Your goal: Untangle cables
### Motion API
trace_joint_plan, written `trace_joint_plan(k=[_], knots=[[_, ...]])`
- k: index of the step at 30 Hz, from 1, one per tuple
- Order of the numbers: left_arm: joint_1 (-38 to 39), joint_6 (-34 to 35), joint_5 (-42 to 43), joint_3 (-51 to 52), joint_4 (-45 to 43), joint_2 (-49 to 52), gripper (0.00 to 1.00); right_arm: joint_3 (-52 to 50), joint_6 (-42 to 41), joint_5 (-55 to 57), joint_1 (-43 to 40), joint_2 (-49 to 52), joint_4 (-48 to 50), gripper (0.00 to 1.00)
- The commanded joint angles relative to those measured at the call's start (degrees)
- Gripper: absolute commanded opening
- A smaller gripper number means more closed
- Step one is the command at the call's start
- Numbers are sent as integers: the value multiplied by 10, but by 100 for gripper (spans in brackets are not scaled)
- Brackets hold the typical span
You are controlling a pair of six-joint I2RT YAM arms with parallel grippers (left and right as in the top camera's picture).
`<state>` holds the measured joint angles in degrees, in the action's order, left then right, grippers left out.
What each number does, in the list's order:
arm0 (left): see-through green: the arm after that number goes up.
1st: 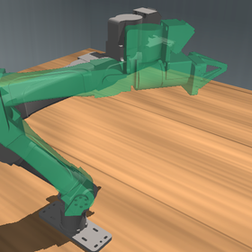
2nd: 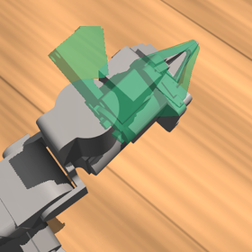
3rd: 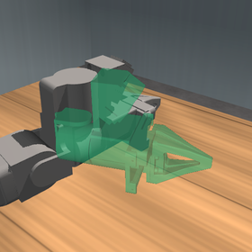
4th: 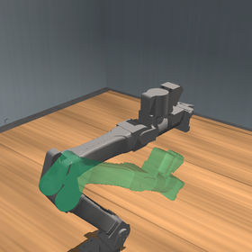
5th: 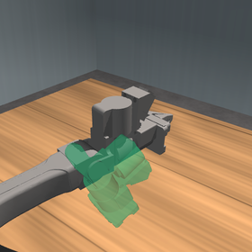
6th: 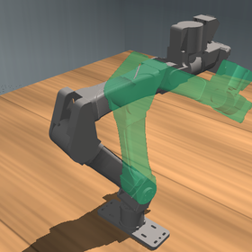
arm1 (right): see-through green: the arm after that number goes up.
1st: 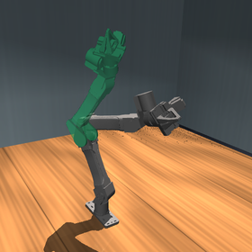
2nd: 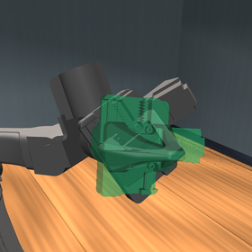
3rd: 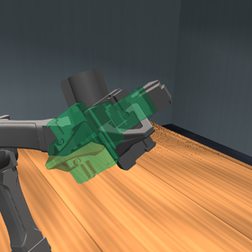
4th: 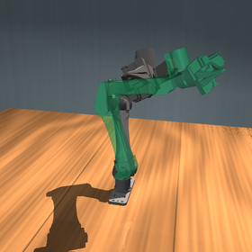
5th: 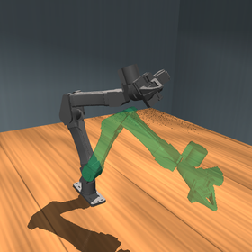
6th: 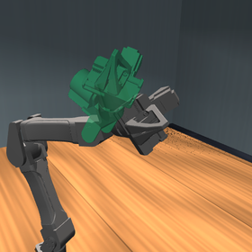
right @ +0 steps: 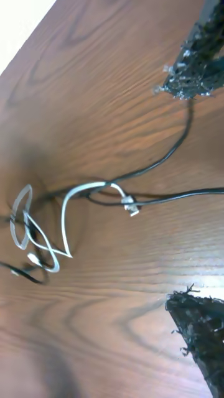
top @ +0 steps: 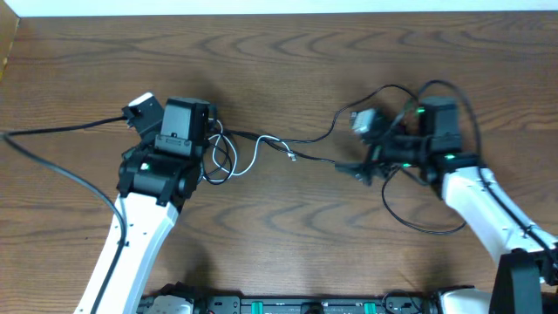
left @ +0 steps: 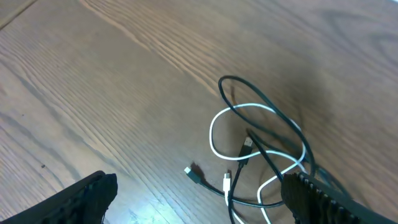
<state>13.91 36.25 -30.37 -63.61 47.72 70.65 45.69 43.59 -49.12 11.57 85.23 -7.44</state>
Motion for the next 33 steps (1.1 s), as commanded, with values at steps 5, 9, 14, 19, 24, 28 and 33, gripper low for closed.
trace_joint_plan(k=[5,9,14,19,24,28,33], knots=[[-3,9,-14,-4,2,25,90,4,122,167,104,22,39,94],[-3,9,-14,-4,2,27,90,4,146,202,137,64,86,89],[-3,9,-14,-4,2,27,90,4,156,201,160,121,178,84],[-3,9,-14,-4,2,26,90,4,156,201,175,170,255,85],[-3,9,-14,-4,2,26,90,4,156,201,189,216,310,86],[-3,9,-14,-4,2,27,90,4,156,201,198,247,351,85],[-3,9,-14,-4,2,27,90,4,157,201,213,274,386,85]])
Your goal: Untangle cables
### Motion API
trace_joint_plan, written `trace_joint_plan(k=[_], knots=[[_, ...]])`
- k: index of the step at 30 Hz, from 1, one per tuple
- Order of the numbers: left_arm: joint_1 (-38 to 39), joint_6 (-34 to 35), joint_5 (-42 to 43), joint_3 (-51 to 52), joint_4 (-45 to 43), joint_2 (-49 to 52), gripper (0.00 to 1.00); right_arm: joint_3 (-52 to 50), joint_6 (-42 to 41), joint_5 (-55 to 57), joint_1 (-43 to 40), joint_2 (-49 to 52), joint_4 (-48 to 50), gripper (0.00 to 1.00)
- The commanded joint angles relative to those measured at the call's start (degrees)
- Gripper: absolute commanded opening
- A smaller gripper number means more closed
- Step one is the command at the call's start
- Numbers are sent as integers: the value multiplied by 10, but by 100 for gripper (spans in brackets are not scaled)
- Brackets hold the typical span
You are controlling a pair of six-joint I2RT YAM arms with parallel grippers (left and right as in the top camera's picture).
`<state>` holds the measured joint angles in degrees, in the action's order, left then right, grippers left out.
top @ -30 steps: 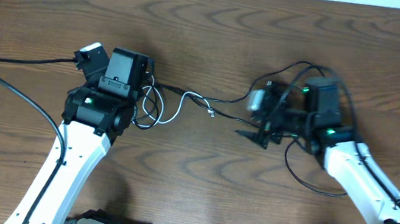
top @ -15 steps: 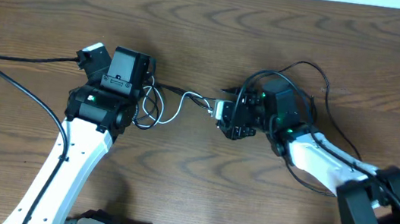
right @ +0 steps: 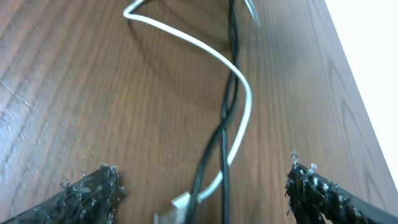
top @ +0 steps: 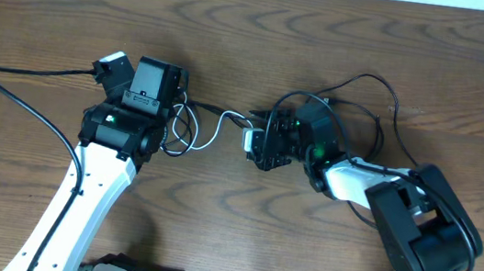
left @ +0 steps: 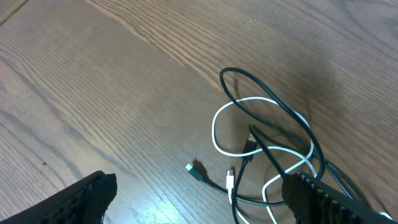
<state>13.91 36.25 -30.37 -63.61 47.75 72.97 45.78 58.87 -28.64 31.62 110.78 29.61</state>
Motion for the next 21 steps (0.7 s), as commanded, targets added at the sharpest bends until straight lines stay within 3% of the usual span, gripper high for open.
trace_joint_plan(k=[1,8,21], knots=[[-3,9,-14,-4,2,3,90,3,4,-4,15,22,22,85],[-3,9,-14,-4,2,3,90,5,4,-4,26,28,70,82],[-3,9,-14,-4,2,3,90,16,44,-5,46,28,70,81]])
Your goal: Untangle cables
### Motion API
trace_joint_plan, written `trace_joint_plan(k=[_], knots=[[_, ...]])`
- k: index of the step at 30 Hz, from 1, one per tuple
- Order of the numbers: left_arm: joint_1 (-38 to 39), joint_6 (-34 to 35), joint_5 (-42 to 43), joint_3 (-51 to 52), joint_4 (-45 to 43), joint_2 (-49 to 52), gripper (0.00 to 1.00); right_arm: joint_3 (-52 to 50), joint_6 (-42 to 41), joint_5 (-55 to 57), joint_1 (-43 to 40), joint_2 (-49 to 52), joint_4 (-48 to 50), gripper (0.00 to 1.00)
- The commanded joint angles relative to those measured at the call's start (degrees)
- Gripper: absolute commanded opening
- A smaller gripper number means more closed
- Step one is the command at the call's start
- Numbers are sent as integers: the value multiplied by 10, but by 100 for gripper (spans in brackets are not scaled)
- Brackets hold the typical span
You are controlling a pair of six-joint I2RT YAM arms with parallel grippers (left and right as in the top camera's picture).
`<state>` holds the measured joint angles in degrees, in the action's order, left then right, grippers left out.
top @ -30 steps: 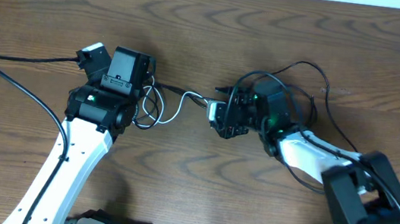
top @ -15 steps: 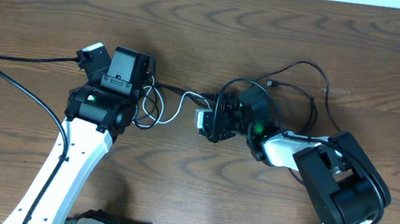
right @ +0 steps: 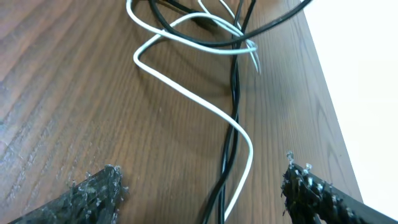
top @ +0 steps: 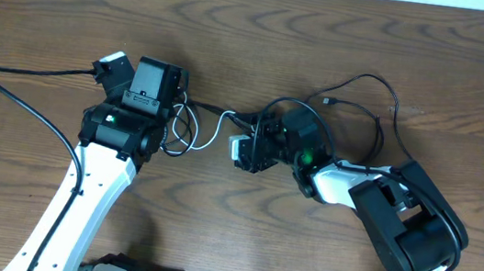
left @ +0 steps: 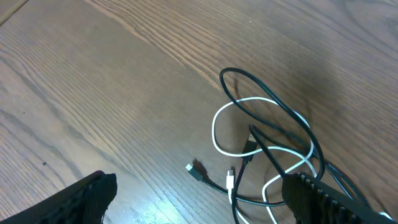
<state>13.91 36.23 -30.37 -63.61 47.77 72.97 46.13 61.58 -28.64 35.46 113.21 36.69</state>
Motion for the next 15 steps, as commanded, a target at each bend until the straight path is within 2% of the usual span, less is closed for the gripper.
trace_joint_plan(k=[1,15], knots=[[-3,9,-14,-4,2,3,90,13,19,-5,9,4,-1,81],[-3,9,-14,-4,2,3,90,16,57,-9,50,8,-2,81]])
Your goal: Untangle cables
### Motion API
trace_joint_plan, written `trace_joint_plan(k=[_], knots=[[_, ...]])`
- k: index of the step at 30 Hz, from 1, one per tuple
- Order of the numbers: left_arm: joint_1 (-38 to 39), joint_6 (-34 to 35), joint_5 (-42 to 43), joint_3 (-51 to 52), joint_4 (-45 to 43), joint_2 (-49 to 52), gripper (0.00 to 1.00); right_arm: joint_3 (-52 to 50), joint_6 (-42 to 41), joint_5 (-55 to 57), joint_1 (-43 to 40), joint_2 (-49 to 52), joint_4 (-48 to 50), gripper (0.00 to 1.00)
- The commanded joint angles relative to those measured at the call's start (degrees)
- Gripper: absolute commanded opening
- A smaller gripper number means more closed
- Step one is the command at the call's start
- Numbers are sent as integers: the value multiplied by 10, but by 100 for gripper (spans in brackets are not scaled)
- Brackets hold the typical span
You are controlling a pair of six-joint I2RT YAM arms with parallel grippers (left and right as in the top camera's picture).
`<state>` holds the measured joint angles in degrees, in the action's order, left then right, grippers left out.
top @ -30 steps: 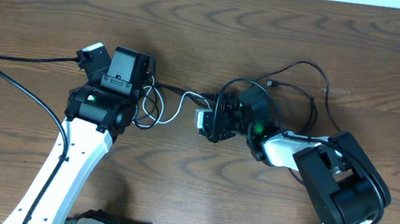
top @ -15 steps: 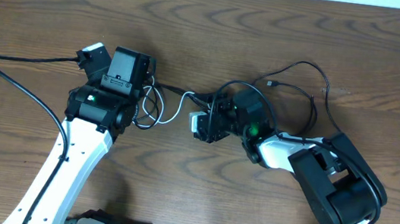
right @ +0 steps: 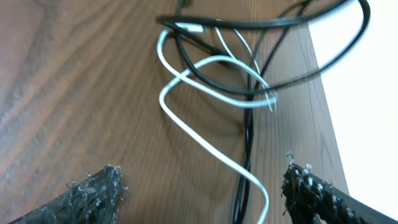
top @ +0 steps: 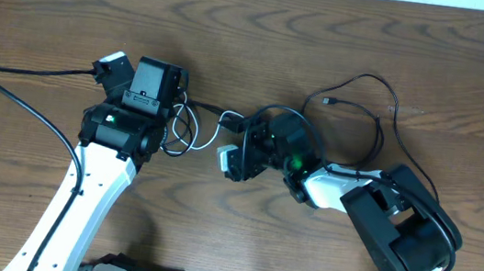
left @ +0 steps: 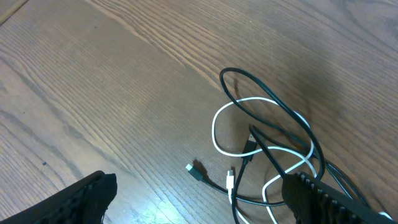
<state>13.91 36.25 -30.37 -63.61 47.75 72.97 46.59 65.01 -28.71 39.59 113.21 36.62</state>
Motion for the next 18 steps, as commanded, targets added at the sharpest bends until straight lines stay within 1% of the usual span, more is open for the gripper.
trace_joint_plan(k=[1,6,13,15,18], knots=[[-3,9,-14,-4,2,3,90,14,24,-8,10,11,-2,81],[-3,9,-14,-4,2,3,90,37,37,-5,11,50,-2,80],[-3,9,-14,-4,2,3,90,90,43,0,11,101,-2,76],[-3,9,-14,-4,2,3,90,101,43,2,11,113,-2,69],[-3,9,-14,-4,2,3,91,108,43,10,11,121,-2,52]])
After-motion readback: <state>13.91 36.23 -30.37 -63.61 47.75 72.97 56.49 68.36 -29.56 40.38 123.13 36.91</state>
